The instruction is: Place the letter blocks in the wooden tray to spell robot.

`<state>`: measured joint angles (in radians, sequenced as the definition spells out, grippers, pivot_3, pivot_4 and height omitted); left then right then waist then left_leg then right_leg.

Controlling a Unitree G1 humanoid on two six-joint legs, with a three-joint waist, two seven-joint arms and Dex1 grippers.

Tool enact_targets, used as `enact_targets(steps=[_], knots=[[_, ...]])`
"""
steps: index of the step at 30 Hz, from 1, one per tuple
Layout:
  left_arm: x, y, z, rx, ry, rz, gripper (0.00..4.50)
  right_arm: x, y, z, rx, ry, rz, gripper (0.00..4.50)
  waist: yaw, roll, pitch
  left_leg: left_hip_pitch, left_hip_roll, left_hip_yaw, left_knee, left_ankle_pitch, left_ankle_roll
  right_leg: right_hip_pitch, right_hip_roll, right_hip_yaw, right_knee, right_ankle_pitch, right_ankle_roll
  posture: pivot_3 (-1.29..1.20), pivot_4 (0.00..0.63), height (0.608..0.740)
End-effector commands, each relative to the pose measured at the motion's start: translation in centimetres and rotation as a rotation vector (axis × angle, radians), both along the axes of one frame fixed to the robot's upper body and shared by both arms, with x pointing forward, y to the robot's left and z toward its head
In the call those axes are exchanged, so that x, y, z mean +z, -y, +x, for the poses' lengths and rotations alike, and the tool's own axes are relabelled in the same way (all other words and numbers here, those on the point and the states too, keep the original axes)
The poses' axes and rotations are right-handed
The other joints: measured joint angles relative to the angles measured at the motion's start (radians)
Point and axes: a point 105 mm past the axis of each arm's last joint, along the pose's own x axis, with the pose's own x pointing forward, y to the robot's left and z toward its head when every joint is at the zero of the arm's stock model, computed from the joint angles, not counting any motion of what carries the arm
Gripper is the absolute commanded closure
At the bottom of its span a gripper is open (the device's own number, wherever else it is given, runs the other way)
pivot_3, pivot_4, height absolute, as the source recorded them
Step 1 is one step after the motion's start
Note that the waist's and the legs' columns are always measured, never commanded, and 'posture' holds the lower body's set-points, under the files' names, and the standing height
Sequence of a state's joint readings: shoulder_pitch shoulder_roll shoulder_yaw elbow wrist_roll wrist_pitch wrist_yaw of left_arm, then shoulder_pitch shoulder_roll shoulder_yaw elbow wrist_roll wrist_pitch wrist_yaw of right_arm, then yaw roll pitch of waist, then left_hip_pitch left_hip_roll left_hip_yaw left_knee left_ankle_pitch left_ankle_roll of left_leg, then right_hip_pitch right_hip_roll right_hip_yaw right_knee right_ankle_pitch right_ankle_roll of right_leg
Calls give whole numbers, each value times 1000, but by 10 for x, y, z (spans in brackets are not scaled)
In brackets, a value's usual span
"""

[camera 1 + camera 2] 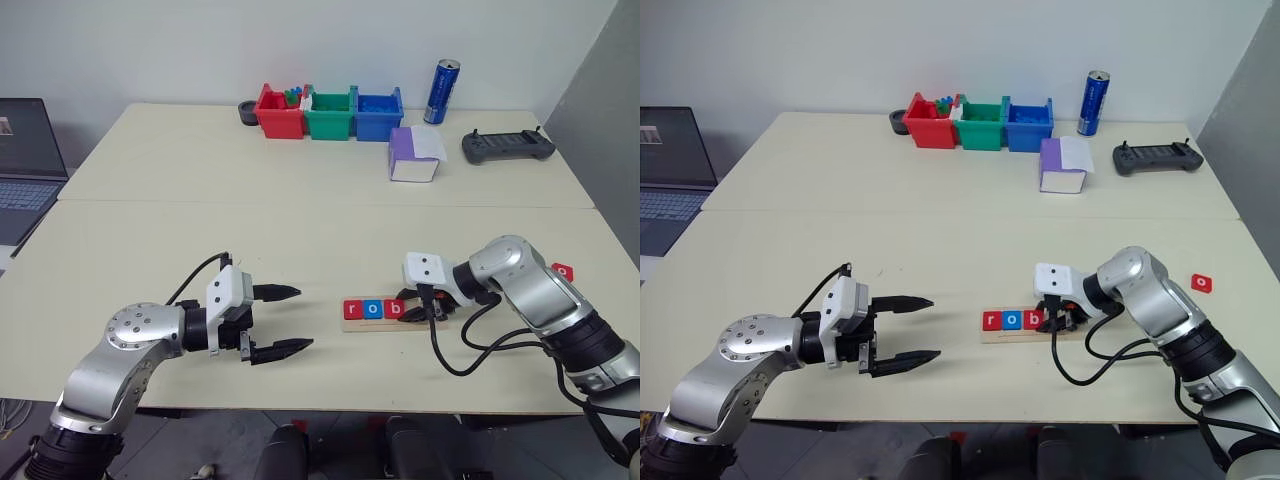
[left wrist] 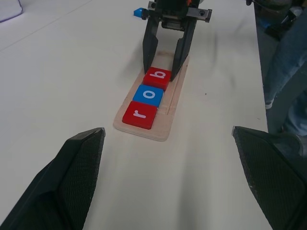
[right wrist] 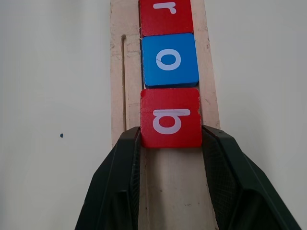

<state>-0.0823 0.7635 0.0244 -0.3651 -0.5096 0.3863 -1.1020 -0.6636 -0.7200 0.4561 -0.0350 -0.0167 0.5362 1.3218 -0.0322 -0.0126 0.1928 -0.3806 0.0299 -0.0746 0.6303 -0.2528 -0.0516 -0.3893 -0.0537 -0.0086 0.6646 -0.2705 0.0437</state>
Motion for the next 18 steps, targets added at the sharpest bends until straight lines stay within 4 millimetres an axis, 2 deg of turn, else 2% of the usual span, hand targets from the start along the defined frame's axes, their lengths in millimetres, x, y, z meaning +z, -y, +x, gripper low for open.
enact_targets(steps=[1, 7, 18], knots=[[7, 4, -2, -20, 27, -5, 0, 11, -5, 2, 25, 40, 8, 2094, 0, 0, 0, 0, 0, 0, 0, 0, 0, 0, 0, 0, 0, 0, 0, 0, 150, 740], [9, 5, -2, -24, 28, -4, 0, 18, -3, 6, 19, 70, 24, 37, 0, 0, 0, 0, 0, 0, 0, 0, 0, 0, 0, 0, 0, 0, 0, 0, 150, 740], [11, 6, -2, -27, 27, -4, 0, 46, 11, -2, 19, 47, 132, 12, 1, 0, 0, 0, 0, 0, 0, 0, 0, 0, 0, 0, 0, 0, 0, 0, 150, 740]])
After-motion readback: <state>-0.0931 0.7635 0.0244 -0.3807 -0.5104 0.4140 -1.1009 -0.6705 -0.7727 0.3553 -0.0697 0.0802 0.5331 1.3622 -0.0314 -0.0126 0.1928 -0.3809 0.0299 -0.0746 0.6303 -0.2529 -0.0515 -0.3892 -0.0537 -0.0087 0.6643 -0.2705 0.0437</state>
